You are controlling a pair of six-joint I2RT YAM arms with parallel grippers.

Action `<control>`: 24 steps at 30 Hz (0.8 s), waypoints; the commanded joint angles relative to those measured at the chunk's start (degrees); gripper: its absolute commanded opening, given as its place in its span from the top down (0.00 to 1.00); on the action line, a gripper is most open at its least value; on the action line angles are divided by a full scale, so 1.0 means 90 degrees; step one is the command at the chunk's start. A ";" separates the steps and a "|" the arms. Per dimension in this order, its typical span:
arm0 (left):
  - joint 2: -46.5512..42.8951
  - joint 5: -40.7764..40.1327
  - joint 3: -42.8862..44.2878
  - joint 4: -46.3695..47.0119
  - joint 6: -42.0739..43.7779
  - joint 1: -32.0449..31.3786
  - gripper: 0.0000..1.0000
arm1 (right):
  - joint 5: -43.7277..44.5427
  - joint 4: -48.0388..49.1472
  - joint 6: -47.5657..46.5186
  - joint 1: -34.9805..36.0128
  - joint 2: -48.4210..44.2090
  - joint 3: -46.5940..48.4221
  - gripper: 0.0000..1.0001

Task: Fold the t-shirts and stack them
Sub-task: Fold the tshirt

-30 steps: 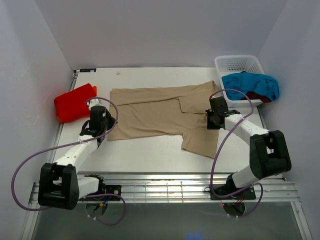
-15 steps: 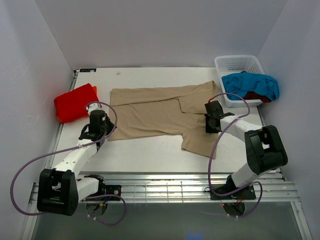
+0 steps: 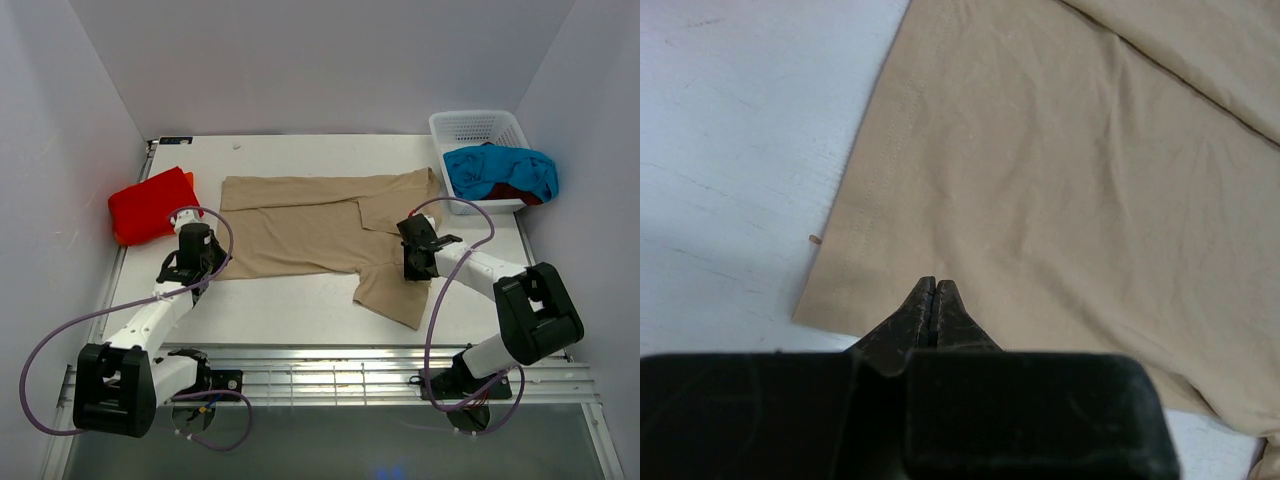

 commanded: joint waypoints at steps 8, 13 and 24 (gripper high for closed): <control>0.0692 -0.0421 0.0095 -0.0628 -0.0021 -0.0057 0.85 | 0.0496 -0.1246 0.0312 0.0082 -0.1257 0.0326 0.71; 0.0751 -0.0831 0.0182 -0.0960 -0.0158 -0.0116 0.81 | 0.0525 -0.1793 0.0321 0.0092 -0.1962 0.0483 0.66; 0.0800 -0.1350 0.0290 -0.1478 -0.0471 -0.0165 0.46 | 0.0067 -0.1833 0.0390 0.0102 -0.2891 -0.0122 0.54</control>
